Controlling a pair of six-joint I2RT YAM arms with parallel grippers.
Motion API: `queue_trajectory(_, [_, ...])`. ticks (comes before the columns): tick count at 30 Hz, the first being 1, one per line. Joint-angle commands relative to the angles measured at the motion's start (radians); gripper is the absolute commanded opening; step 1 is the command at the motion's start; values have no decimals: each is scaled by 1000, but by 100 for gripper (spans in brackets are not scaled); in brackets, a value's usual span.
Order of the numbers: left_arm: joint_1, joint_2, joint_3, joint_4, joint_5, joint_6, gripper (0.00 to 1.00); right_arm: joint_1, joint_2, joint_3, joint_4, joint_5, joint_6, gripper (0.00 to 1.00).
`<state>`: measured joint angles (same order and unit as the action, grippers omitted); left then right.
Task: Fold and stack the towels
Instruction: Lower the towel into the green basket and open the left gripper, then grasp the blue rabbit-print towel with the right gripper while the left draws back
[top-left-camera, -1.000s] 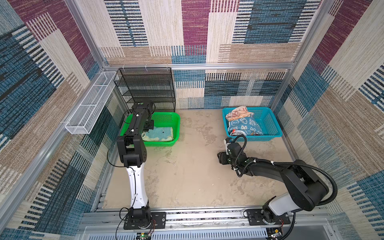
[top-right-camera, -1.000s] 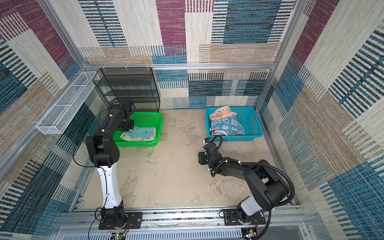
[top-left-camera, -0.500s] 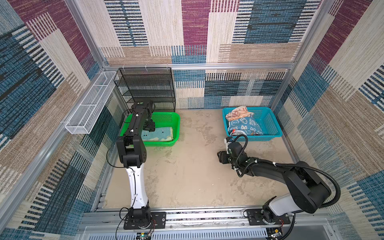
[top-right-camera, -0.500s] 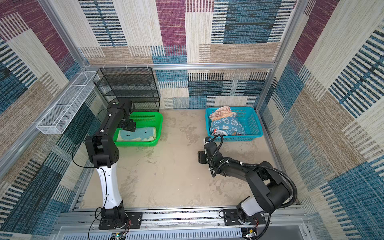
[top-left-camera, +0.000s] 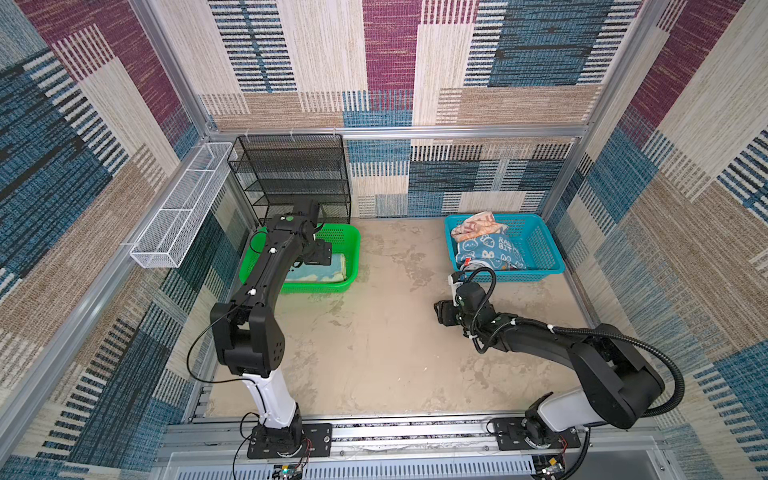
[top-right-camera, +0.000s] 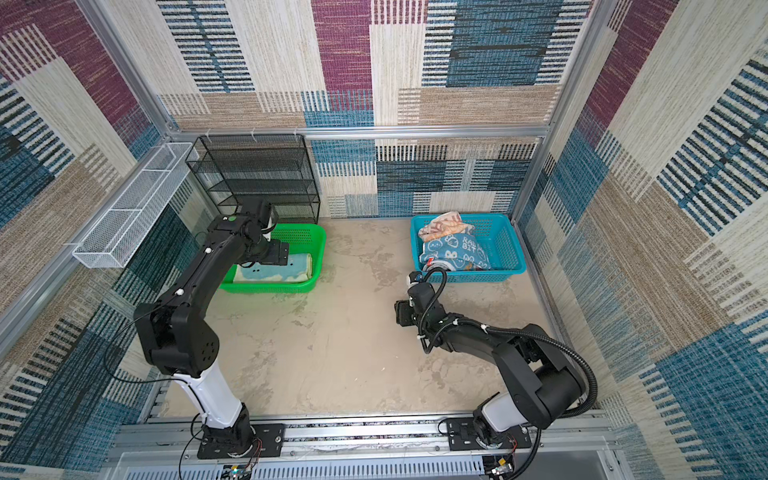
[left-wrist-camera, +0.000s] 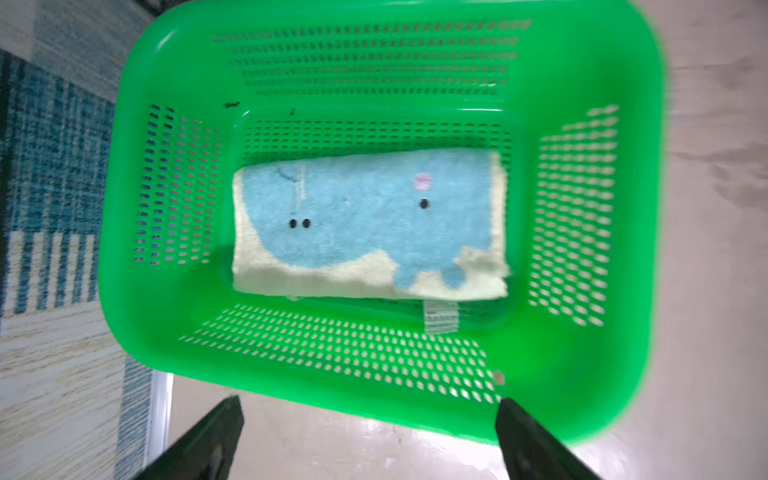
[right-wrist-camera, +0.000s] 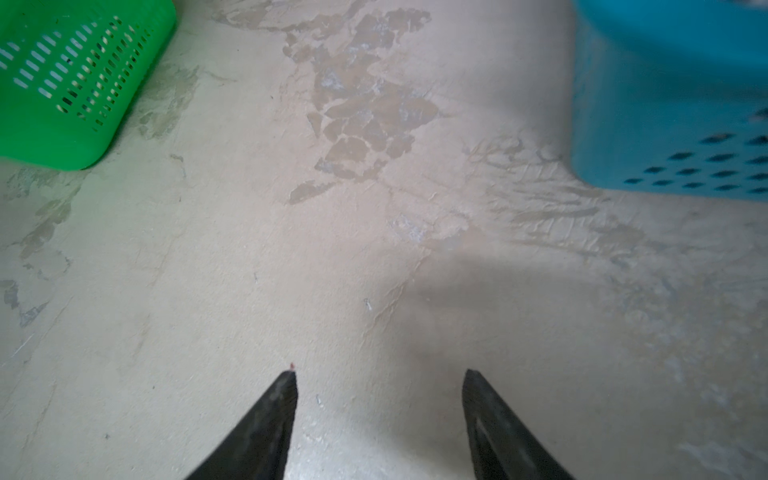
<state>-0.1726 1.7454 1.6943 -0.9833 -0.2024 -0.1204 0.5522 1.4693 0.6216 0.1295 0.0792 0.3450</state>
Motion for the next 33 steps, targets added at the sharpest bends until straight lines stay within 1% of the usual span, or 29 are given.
queue_trajectory(1, [-53,-124,-128,178,116,-17,99,2,-9,16,-9,4,-14,66])
queue_trajectory(4, [-105,-247,-281,314,228,-22,99,2,-9,37,-17,2,-25,69])
queue_trajectory(9, [-183,-391,-512,523,393,-55,99,-6,-21,101,-49,26,-59,73])
queue_trajectory(13, [-230,-472,-654,670,454,-103,99,-43,-10,190,-110,50,-87,74])
queue_trajectory(16, [-255,-497,-732,781,512,-144,99,-71,-9,241,-113,68,-117,75])
queue_trajectory(18, [-279,-495,-756,817,531,-154,99,-92,-5,278,-123,87,-133,76])
queue_trajectory(24, [-347,-459,-751,813,527,-124,99,-177,17,378,-159,157,-147,80])
queue_trajectory(28, [-376,-440,-747,813,507,-111,99,-242,52,431,-204,150,-151,81])
queue_trajectory(33, [-390,-414,-741,808,500,-98,99,-329,113,472,-267,77,-176,78])
